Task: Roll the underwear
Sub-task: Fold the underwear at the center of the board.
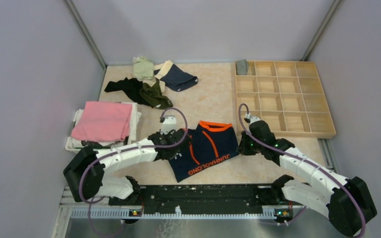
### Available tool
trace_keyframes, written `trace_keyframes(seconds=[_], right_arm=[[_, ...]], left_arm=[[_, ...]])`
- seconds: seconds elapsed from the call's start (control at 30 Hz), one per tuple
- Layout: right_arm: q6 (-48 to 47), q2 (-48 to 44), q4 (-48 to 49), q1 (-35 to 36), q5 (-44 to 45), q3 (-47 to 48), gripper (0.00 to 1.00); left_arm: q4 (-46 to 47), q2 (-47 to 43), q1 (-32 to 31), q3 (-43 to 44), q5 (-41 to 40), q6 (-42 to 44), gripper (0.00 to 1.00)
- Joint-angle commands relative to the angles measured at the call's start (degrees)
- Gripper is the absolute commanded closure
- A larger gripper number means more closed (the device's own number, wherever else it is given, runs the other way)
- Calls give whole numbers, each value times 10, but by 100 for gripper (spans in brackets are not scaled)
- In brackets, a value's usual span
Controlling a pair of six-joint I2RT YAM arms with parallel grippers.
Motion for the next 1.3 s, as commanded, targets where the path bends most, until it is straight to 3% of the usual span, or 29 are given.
trace_keyframes(seconds=[0.0, 0.17, 0.23, 0.37, 0.6, 0.8, 1.03, 1.27], right_arm=[[-7, 7, 14, 6, -2, 9, 100], [-8, 8, 12, 5, -2, 11, 100], [-8, 7, 11, 6, -2, 10, 100], [-5, 6, 11, 6, -4, 9, 100], [7, 8, 28, 5, -4, -2, 100], [22, 19, 34, 5, -3, -10, 100], [50, 64, 63, 5, -25, -29, 100], [77, 85, 103, 7, -51, -52, 100]], left_arm=[[-77, -45, 34, -19, -37, -85, 79], [-109, -69, 44, -21, -46, -129, 62], [-111, -78, 44, -20, -47, -134, 46], [-54, -105, 43, -31, -15, -81, 33], [186, -189, 43, -108, 160, 75, 33], [334, -173, 44, -136, 232, 116, 32], [348, -51, 45, -53, 253, 130, 31], [303, -8, 45, -62, 263, 102, 31]])
